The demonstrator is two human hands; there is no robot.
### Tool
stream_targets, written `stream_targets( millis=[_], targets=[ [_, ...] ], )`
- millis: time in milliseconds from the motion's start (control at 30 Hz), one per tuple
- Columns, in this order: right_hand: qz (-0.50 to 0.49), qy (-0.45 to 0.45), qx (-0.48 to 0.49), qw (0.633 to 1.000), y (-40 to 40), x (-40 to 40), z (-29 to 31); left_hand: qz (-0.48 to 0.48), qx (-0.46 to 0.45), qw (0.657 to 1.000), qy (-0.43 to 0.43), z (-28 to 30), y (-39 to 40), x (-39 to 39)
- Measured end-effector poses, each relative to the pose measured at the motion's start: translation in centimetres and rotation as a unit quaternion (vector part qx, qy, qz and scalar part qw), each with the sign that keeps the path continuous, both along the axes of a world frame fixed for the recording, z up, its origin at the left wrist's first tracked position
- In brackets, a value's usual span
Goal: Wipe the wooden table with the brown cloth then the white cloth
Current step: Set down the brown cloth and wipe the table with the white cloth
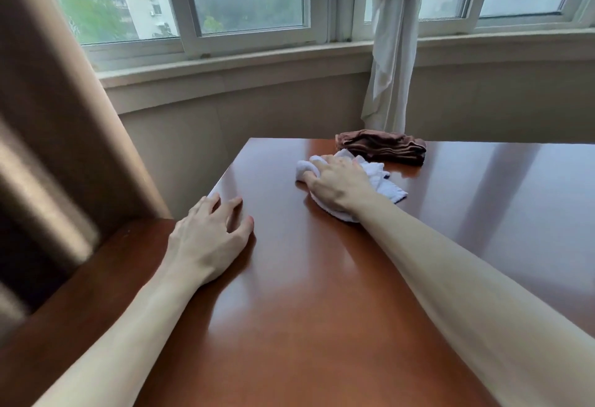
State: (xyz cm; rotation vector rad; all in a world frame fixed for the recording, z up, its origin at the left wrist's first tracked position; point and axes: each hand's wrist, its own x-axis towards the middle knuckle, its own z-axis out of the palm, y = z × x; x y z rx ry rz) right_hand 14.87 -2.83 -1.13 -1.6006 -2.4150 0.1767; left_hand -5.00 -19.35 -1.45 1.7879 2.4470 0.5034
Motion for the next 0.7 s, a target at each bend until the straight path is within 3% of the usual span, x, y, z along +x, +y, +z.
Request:
stream_targets(
  millis=[167, 400, 467, 533, 600, 700],
  targets=[
    [0.073, 0.009, -0.003, 0.997, -6.4, 1.6, -0.4, -0.002, -0.009, 1.000, -0.003, -0.3, 0.1, -0.2],
    [0.247, 0.030, -0.008, 0.969, -22.2, 6.2, 0.3, -0.012, -0.027, 0.999, 0.018, 0.3, -0.6, 0.2],
    [0.272, 0.028, -0.007, 0.962, -22.4, 8.0, 0.7, -0.013, -0.025, 0.999, 0.025, 0.1, -0.8, 0.2],
    [0.214, 0.011, 0.022, 0.977, -18.5, 9.3, 1.1, -0.012, -0.026, 0.999, 0.027, 0.1, -0.7, 0.2],
    [0.088, 0.008, 0.014, 0.996, -12.8, 10.2, 1.4, -0.013, -0.025, 0.999, 0.029, 0.1, -0.5, 0.2],
    [-0.019, -0.015, 0.005, 1.000, -5.9, 9.4, 0.4, -0.002, -0.017, 1.000, 0.012, 0.0, -0.3, 0.3]
  ],
)
